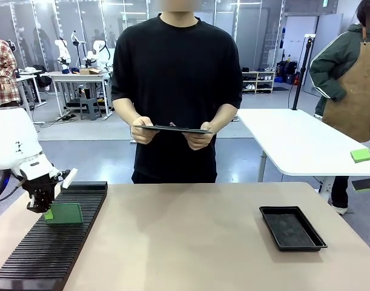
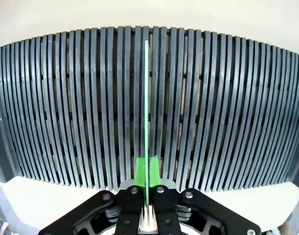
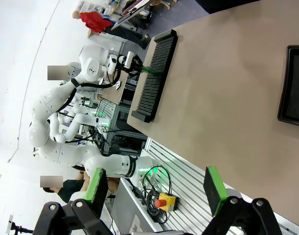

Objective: Inspect the PCB.
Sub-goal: Pick up the Blank PCB and present it to the human.

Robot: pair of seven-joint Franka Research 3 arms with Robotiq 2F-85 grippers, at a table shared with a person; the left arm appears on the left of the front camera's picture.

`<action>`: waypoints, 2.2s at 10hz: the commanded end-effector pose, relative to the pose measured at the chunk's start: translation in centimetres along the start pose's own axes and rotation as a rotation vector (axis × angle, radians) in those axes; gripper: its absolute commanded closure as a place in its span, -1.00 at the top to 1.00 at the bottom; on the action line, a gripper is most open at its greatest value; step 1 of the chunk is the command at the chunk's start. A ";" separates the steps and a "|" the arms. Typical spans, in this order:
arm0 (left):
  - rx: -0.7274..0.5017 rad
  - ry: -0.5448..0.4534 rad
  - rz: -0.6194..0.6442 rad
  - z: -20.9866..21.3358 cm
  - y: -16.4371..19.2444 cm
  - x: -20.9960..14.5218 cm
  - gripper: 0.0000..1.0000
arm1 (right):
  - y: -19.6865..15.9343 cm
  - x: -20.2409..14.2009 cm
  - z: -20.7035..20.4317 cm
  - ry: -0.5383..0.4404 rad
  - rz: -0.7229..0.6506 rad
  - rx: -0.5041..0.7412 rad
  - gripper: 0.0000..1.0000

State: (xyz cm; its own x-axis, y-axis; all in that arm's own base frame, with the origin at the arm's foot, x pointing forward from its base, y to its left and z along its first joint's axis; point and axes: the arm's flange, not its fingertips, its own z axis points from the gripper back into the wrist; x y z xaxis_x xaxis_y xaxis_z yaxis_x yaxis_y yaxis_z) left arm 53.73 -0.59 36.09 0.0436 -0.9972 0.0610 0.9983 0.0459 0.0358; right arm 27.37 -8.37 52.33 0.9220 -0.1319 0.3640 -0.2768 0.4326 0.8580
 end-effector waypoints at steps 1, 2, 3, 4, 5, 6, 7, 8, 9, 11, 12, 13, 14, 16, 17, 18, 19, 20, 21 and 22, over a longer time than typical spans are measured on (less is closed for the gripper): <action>0.037 -0.041 0.071 3.0 -0.6 0.0 -1.00 | 0.0 0.1 -0.1 -0.004 0.020 0.013 1.00; 0.079 -0.052 0.095 5.4 -1.4 -0.1 -1.00 | 0.0 0.1 -0.1 -0.004 0.020 0.013 1.00; 0.104 -0.098 0.113 8.1 -2.4 -0.2 -1.00 | 0.0 0.1 -0.1 -0.004 0.020 0.013 1.00; 0.103 -0.137 0.171 10.6 -3.4 -0.1 -1.00 | 0.0 0.1 -0.1 -0.004 0.020 0.013 1.00; 0.106 -0.168 0.208 12.0 -4.3 -0.5 -1.00 | 0.0 0.1 -0.1 -0.004 0.020 0.013 1.00; 0.095 -0.210 0.246 13.2 -4.8 -0.5 -1.00 | 0.0 0.1 -0.1 -0.004 0.020 0.013 1.00; 0.082 -0.268 0.269 14.0 -5.3 -1.0 -1.00 | 0.0 0.1 -0.1 -0.004 0.020 0.013 1.00; 0.010 -0.356 0.307 14.4 -5.4 -1.6 -1.00 | 0.0 0.1 -0.1 -0.004 0.020 0.013 1.00; -0.010 -0.376 0.345 14.0 -5.2 -1.9 -1.00 | 0.0 0.1 -0.1 -0.004 0.020 0.013 1.00; 0.028 -0.319 0.301 14.6 -5.6 -1.8 -1.00 | 0.0 0.1 -0.1 -0.004 0.020 0.013 1.00; 0.028 -0.319 0.301 14.6 -5.6 -1.8 -1.00 | 0.0 0.1 -0.1 -0.004 0.020 0.013 1.00; 0.028 -0.319 0.301 14.6 -5.6 -1.8 -1.00 | 0.0 0.1 -0.1 -0.004 0.020 0.013 1.00; 0.028 -0.319 0.301 14.6 -5.6 -1.8 -1.00 | 0.0 0.1 -0.1 -0.004 0.020 0.013 1.00; 0.015 -0.335 0.311 14.3 -5.5 -1.9 -0.95 | 0.0 0.1 -0.1 -0.004 0.020 0.013 1.00; -0.100 -0.514 0.337 14.7 -3.7 -0.9 -0.95 | 0.0 0.1 -0.1 -0.004 0.020 0.013 1.00; -0.217 -0.566 0.401 13.9 -2.3 -0.1 -0.95 | 0.0 0.1 -0.1 -0.004 0.020 0.013 1.00; -0.387 -0.676 0.448 12.6 -1.4 1.0 -0.95 | 0.0 0.1 -0.1 -0.004 0.020 0.013 1.00; -0.514 -0.780 0.498 11.5 -0.7 2.3 -0.95 | 0.0 0.1 -0.1 -0.004 0.020 0.013 1.00; -0.588 -0.852 0.550 10.1 0.2 3.6 -0.95 | 0.0 0.1 -0.1 -0.004 0.020 0.013 1.00; -0.623 -0.907 0.584 9.5 0.6 4.3 -0.95 | 0.0 0.1 -0.1 -0.004 0.020 0.013 1.00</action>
State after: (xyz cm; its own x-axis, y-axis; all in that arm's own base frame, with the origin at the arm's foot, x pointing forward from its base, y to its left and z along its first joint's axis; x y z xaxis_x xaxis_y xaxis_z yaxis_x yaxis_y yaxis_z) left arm 52.56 -4.57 44.90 0.6000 -0.5170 0.6105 0.7670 0.1548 -0.6227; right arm 27.39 -8.32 52.35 0.9220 -0.1311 0.3642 -0.2769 0.4343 0.8572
